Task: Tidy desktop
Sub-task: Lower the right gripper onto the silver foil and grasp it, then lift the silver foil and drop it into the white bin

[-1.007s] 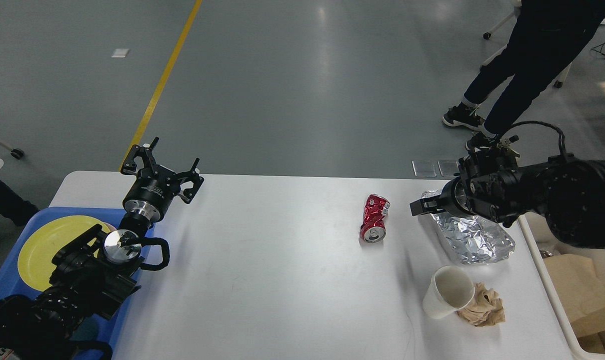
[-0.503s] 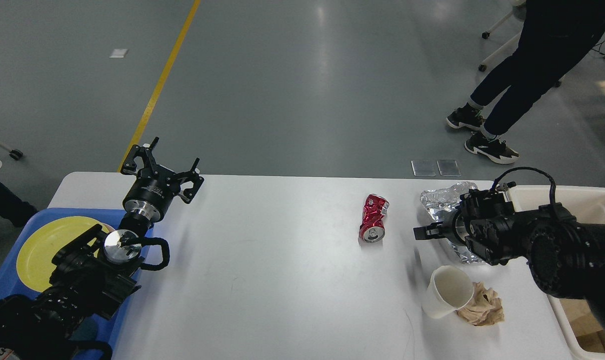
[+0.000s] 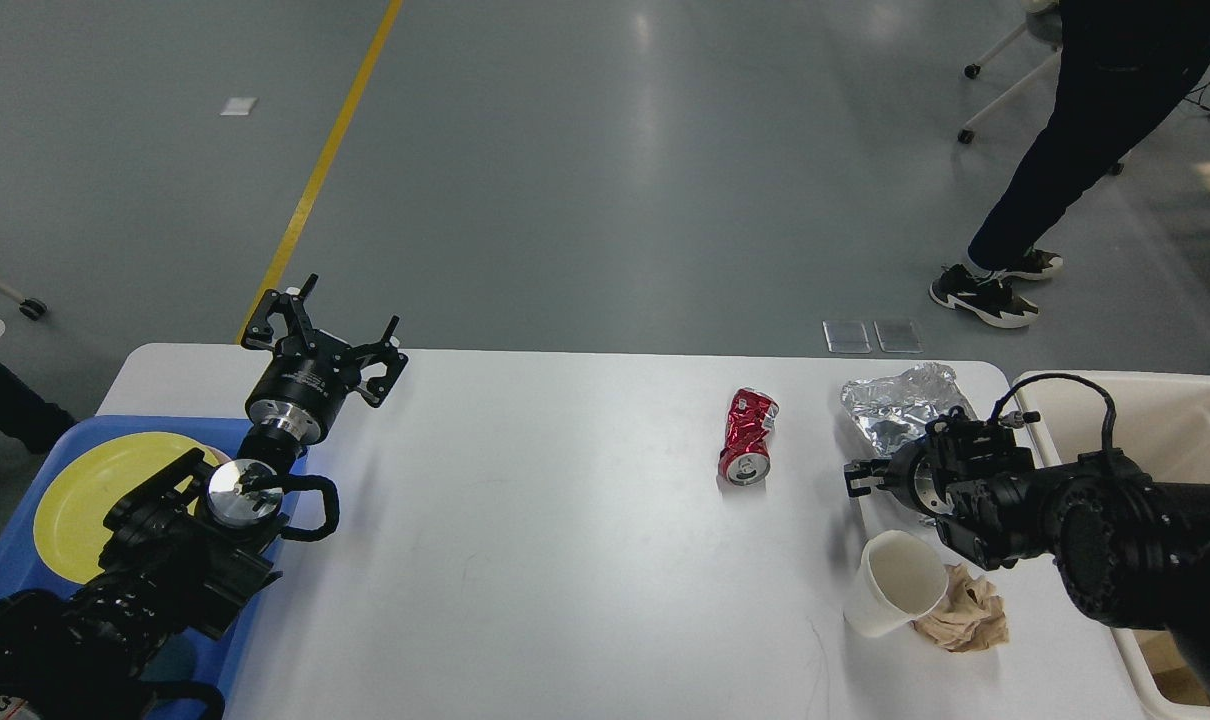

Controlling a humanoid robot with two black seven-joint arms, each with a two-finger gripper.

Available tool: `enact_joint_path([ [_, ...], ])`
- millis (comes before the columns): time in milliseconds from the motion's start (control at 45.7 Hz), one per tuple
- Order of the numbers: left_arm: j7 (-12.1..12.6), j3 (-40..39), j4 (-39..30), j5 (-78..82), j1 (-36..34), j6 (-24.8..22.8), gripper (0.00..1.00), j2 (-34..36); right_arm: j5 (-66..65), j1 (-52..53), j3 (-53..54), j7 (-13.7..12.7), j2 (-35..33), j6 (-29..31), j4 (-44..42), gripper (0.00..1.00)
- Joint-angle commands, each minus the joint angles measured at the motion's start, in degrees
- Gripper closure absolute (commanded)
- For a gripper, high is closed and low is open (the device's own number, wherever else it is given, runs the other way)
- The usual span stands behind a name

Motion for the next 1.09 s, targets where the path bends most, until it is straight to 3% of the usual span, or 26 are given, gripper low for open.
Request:
enact_joint_path([
  [0,0.00,0.00,0.00,-0.02,0.00,-0.02,0.04,-0.09,-0.08,-0.06,-0.14,0.00,-0.02,0.32,0.17,1.00],
  [372,0.00,0.00,0.00,-0.02,0.00,-0.02,0.04,0.00,-0.95,5.12,0.83,0.26,-0.81,1.03,2.53,1.00],
  [591,0.00,0.00,0.00,-0.02,0.00,-0.02,0.04,0.00,-1.04,24.17,1.44,0.79,-9.60,1.64,21.15,1.00],
  [766,0.00,0.00,0.00,-0.02,0.00,-0.02,0.04,0.00,-1.04,41.58,1.44,0.79,-16.01,13.57,29.96,1.00],
  [941,0.00,0.00,0.00,-0.02,0.00,-0.02,0.04,0.00,-1.04,54.33,1.09,0.79,-18.65,29.66,30.58,1.00],
  [1073,0.00,0.00,0.00,-0.02,0.00,0.07,0.04,0.00,-1.04,60.75,1.09,0.79,-19.80,36.61,30.58,1.00],
])
